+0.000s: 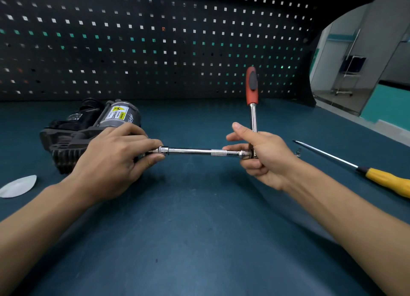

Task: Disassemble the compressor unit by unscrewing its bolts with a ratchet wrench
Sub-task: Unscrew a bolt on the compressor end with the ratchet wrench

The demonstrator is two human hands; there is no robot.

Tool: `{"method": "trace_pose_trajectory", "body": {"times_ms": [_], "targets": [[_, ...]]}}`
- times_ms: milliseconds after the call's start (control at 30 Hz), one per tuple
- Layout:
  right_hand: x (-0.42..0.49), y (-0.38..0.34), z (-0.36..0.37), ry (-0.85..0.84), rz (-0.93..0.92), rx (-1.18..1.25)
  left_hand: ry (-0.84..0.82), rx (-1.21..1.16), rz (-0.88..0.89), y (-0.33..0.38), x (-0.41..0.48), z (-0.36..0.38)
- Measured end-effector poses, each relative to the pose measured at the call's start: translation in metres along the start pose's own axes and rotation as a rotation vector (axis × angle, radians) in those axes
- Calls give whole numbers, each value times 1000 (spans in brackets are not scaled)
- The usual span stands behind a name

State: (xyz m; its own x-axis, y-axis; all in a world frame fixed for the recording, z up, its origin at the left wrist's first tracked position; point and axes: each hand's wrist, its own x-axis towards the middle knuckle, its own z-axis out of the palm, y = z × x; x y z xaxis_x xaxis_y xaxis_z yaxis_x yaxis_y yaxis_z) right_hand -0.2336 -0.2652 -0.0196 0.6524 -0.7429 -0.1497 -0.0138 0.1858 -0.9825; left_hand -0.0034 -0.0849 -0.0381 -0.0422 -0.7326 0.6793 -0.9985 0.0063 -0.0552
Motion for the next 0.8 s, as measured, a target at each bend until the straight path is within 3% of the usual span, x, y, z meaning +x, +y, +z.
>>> {"method": "trace_pose_trajectory", "body": {"times_ms": [267, 433, 800], "targets": [[3, -2, -5, -78, 170, 127, 2, 1, -10, 0, 0, 1], [4, -1, -7, -99, 168, 91, 1, -1, -13, -1, -1, 1], [4, 7, -5, -44, -214, -150, -12, 32, -46, 1, -2, 2]]}}
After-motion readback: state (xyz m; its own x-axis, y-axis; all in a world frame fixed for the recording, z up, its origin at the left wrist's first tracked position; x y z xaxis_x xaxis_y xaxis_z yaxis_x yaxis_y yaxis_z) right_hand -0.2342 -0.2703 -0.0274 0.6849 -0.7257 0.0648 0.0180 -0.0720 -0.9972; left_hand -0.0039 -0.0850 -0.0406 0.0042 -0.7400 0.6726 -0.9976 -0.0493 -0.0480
